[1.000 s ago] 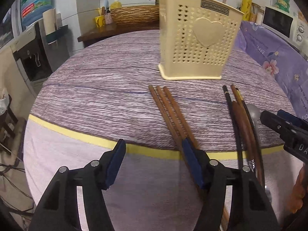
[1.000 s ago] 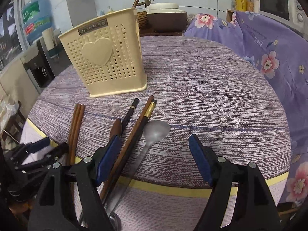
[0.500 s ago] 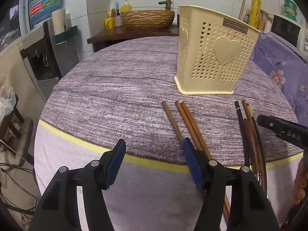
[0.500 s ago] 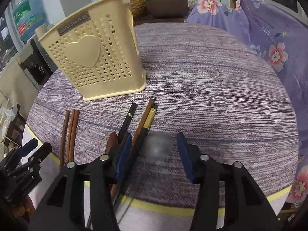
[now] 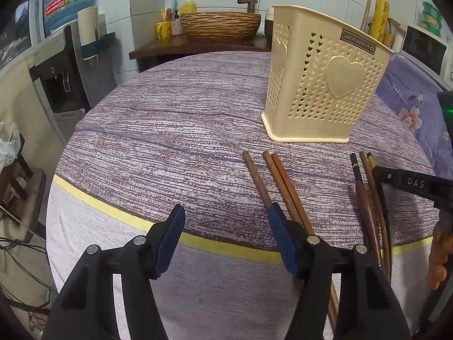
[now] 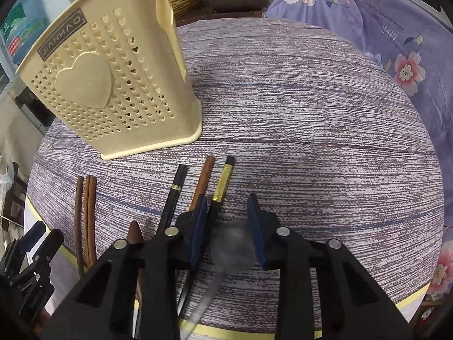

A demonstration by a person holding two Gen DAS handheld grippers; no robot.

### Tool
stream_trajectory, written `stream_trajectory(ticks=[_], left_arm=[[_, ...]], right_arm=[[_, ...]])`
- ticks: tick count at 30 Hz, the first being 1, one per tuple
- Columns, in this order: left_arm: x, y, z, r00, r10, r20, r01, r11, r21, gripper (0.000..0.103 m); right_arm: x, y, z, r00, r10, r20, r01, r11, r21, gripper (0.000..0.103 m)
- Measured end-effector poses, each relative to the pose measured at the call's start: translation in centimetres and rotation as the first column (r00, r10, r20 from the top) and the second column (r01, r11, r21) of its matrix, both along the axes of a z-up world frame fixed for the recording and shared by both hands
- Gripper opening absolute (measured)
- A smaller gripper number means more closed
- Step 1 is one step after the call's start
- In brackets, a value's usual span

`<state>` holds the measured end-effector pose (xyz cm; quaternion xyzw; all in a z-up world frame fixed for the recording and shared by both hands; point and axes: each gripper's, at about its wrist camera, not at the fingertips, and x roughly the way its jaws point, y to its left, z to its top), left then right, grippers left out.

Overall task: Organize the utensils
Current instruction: 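Grasp a brown chopstick with left gripper while right gripper grasps a gold-tipped chopstick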

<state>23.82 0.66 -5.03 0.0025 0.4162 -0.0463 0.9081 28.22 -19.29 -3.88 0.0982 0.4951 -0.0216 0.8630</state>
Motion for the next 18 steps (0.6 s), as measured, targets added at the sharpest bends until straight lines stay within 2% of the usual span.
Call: stream_trajectory(ticks=[4, 8, 12, 18], left_arm=[[0.7, -0.8, -0.2, 1.0, -0.014, -0.018, 0.014, 1.0, -0.005, 0.059], [1.6, -1.6, -0.6, 0.999, -0.015, -0.052, 0.014, 1.0, -0.019, 0.046], [2.5, -2.5, -0.9, 0.997, -0.014, -0.074, 0.014, 1.0, -0.001, 0.036], [3.9, -3.5, -1.2, 0.997, 0.011, -0.08, -0.006, 0.998, 0.059, 0.029]], right_arm=[[0.2, 0.8, -0.2, 1.0, -0.008, 0.005, 0.008, 1.0, -0.017, 0.025], [-0.1, 1.0, -0.2, 1.0, -0.026, 0.009, 0.026, 1.0, -0.008, 0.022], [-0.1, 1.0, -0.2, 0.999, -0.035, 0.015, 0.035, 0.999, -0.021, 0.018], [0.6, 0.0, -0.4, 0.997, -0.072, 0.018, 0.072, 0.997, 0.016, 0.011]])
